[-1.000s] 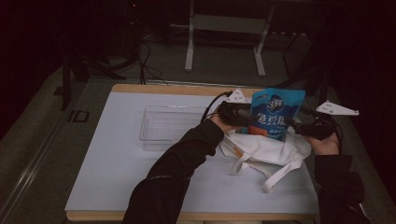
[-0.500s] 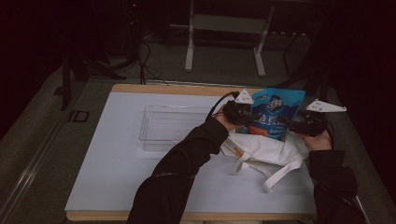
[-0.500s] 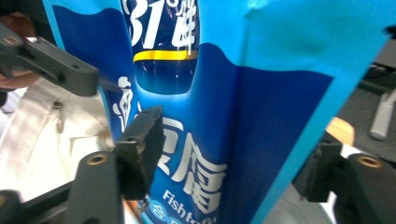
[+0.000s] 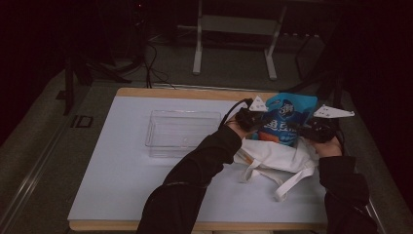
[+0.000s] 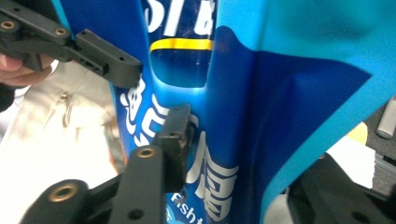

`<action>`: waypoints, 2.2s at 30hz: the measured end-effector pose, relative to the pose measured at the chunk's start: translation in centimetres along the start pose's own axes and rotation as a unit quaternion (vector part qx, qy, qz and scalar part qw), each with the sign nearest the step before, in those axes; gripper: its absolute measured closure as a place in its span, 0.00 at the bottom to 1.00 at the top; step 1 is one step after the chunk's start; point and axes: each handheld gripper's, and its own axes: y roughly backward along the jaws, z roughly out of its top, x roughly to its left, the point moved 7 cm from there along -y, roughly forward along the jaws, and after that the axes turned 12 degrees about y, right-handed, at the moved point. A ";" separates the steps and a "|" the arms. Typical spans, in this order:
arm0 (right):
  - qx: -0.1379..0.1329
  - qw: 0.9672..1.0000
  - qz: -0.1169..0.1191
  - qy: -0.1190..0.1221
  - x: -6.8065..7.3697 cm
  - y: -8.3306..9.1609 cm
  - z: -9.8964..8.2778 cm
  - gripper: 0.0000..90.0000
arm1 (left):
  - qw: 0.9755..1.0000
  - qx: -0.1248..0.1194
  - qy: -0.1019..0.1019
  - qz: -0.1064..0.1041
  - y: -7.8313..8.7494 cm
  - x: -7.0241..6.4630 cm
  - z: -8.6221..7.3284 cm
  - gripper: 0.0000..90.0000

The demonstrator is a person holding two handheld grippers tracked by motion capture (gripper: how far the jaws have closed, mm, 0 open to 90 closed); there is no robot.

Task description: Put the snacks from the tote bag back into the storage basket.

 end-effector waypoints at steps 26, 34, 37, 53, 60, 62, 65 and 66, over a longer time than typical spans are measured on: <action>-0.022 1.000 0.007 -0.014 0.7 1.7 3.5 0.93 | 1.000 -0.004 0.002 -0.008 2.9 -0.8 3.1 1.00; -0.032 0.999 0.002 -0.010 1.0 3.0 5.6 0.94 | 1.000 -0.005 -0.012 -0.005 4.5 -1.5 5.0 1.00; -0.036 0.999 -0.001 -0.006 1.1 3.5 6.4 0.94 | 1.000 -0.009 -0.016 -0.001 5.2 -1.9 5.8 1.00; -0.068 0.998 -0.002 0.010 2.7 6.3 11.4 0.96 | 1.000 -0.018 -0.019 0.009 10.1 -3.8 9.3 1.00; -0.072 0.997 0.011 0.020 4.0 6.2 13.1 0.96 | 0.999 -0.016 -0.019 0.024 12.4 -4.0 9.3 1.00; -0.073 0.997 0.013 0.024 4.4 6.0 13.5 0.96 | 0.999 -0.017 -0.017 0.028 13.1 -3.9 9.2 1.00; -0.075 0.997 0.021 0.023 5.0 5.6 14.1 0.96 | 0.999 -0.019 -0.013 0.033 14.2 -3.7 8.8 1.00; -0.075 0.997 0.024 0.026 5.4 5.4 14.3 0.96 | 0.999 -0.019 -0.010 0.034 14.5 -3.6 8.7 1.00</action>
